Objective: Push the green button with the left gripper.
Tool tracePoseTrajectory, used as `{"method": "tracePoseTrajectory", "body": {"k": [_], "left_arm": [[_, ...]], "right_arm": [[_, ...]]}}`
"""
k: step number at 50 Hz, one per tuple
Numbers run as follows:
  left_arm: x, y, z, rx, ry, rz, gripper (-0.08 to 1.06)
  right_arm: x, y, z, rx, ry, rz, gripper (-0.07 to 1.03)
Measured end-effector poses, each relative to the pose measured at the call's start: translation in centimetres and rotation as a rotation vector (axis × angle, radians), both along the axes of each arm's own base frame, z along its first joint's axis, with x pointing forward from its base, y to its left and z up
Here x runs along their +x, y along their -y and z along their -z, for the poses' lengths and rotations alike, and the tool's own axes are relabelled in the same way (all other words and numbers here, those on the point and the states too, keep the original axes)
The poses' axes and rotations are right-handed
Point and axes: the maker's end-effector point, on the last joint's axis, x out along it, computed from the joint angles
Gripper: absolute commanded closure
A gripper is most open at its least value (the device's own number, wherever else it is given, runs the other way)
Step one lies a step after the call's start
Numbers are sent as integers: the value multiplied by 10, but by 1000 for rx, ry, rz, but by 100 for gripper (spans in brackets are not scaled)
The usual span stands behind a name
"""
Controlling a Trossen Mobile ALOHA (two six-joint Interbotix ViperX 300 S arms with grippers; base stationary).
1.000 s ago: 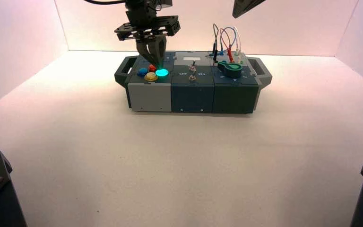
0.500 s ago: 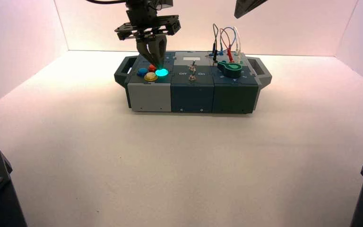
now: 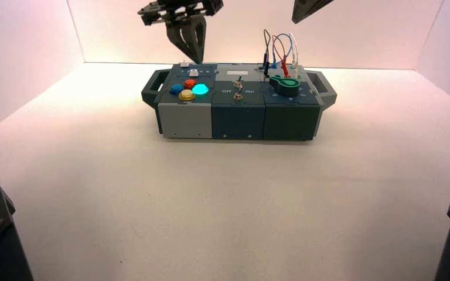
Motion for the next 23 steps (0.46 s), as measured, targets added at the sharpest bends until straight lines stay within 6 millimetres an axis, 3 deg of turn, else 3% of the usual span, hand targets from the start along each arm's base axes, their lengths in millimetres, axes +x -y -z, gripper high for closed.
{"method": "tracePoseTrajectory", "body": {"k": [23], "left_arm": [[-3, -2, -8, -7, 16, 0, 100]], "right_arm": [[0, 1, 3, -9, -5, -3, 98]]}}
